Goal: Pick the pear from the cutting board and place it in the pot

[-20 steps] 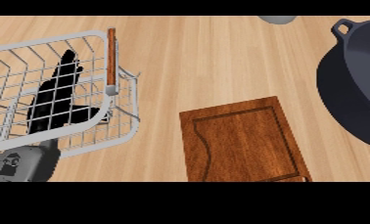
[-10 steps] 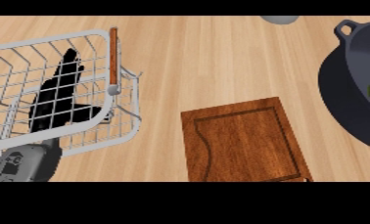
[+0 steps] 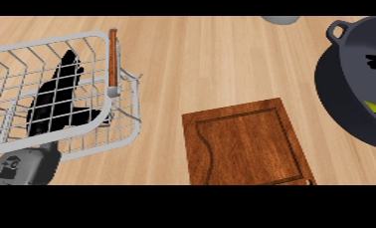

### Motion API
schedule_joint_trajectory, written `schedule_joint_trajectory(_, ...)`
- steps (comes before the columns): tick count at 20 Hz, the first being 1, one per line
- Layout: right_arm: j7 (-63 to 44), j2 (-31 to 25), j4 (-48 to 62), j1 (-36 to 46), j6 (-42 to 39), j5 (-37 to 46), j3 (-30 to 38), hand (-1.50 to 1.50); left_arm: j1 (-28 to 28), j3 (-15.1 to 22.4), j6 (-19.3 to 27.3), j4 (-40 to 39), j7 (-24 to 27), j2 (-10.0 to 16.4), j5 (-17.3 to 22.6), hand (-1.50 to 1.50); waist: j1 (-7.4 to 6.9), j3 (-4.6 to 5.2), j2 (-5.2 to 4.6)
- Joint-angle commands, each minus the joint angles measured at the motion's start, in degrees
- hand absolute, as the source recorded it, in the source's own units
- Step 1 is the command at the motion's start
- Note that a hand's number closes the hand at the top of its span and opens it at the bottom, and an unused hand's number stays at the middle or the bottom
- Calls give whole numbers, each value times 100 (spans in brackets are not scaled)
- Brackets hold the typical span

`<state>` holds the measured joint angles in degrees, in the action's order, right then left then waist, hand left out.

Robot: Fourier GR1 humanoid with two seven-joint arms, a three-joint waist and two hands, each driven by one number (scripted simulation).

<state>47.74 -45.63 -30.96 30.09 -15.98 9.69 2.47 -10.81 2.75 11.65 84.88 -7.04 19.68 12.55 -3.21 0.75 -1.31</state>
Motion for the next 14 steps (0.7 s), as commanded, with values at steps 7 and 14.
schedule_joint_trajectory(7,59,-226,1173,623,-1881,-1200,922,-150,-286,-80,164,317,-27,-143,-13,0,110,-116,34)
schedule_joint_trajectory(14,-239,-748,1459,718,-2390,-1335,1032,-150,-360,-192,68,399,-124,-25,46,0,41,-138,-14)
